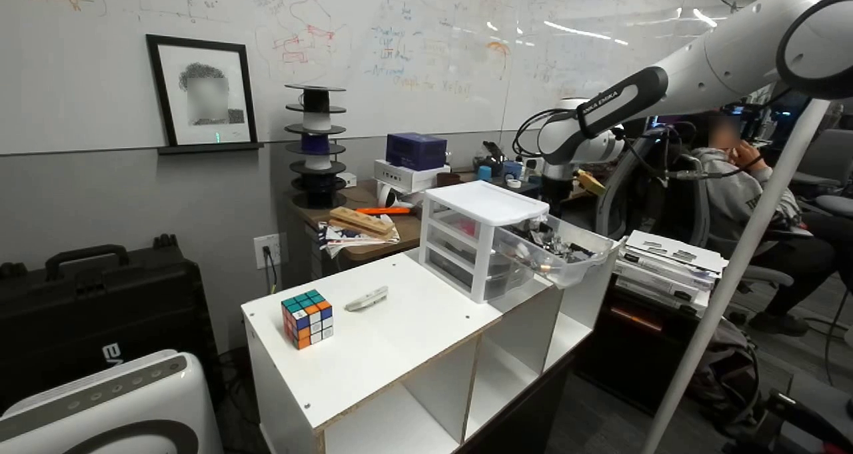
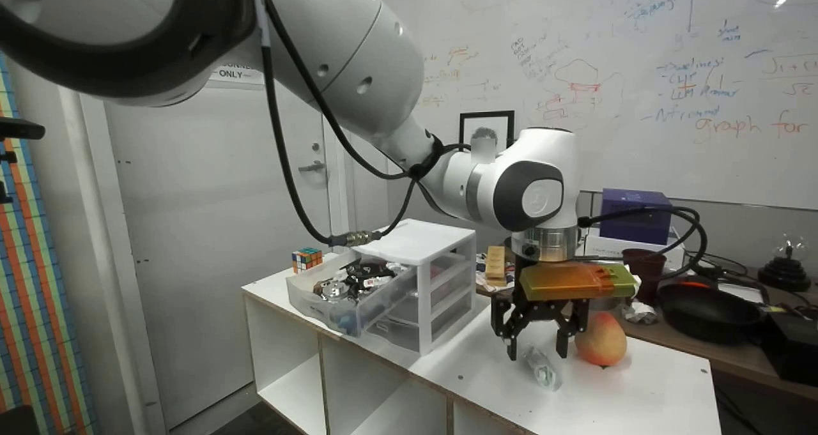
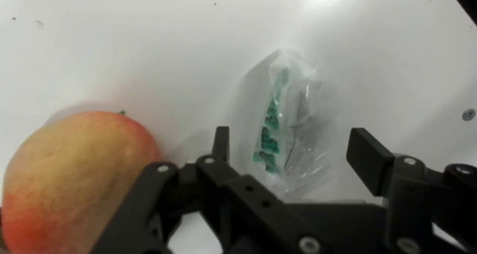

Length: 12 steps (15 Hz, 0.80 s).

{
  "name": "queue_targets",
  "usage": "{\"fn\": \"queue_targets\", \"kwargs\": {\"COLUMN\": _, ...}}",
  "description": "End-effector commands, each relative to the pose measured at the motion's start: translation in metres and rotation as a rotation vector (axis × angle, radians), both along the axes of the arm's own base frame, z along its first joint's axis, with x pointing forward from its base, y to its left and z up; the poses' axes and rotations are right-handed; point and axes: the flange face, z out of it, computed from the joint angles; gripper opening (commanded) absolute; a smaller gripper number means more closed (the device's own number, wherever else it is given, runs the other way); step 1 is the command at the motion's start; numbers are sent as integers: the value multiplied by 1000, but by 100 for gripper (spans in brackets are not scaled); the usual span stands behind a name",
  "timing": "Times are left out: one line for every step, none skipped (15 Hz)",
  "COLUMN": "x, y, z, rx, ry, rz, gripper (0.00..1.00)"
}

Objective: Pick up the white objects on the right and left side of the table and put them in the open drawer and close it

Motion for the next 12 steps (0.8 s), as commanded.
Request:
{"fn": "queue_targets", "kwargs": {"x": 0, "y": -5, "z": -10, "rx": 8, "ry": 83, "rz": 49, "gripper": 52}}
{"fn": "queue_targets", "kwargs": {"x": -2, "y": -5, "z": -12, "rx": 6, "ry": 102, "rz": 56, "gripper": 44}}
{"fn": "queue_targets", "kwargs": {"x": -4, "y": -4, "z": -13, "rx": 4, "ry": 117, "rz": 61, "gripper": 36}}
{"fn": "queue_targets", "kwargs": {"x": -4, "y": -4, "z": -9, "rx": -1, "ry": 132, "rz": 62, "gripper": 29}}
{"fn": "queue_targets", "kwargs": {"x": -4, "y": -4, "z": -6, "rx": -6, "ry": 131, "rz": 61, "gripper": 21}}
{"fn": "queue_targets", "kwargs": {"x": -4, "y": -2, "z": -3, "rx": -7, "ry": 136, "rz": 57, "gripper": 14}}
{"fn": "queue_targets", "kwargs": {"x": -3, "y": 0, "z": 0, "rx": -17, "ry": 128, "rz": 51, "gripper": 10}}
{"fn": "queue_targets", "kwargs": {"x": -2, "y": 2, "z": 3, "rx": -22, "ry": 118, "rz": 51, "gripper": 10}}
{"fn": "queue_targets", "kwargs": {"x": -2, "y": 5, "z": 10, "rx": -27, "ry": 115, "rz": 44, "gripper": 9}}
{"fn": "queue_targets", "kwargs": {"x": -4, "y": 8, "z": 17, "rx": -34, "ry": 118, "rz": 38, "gripper": 8}}
{"fn": "queue_targets", "kwargs": {"x": -6, "y": 11, "z": 26, "rx": -48, "ry": 135, "rz": 17, "gripper": 12}}
{"fn": "queue_targets", "kwargs": {"x": -7, "y": 14, "z": 37, "rx": -69, "ry": 125, "rz": -2, "gripper": 13}}
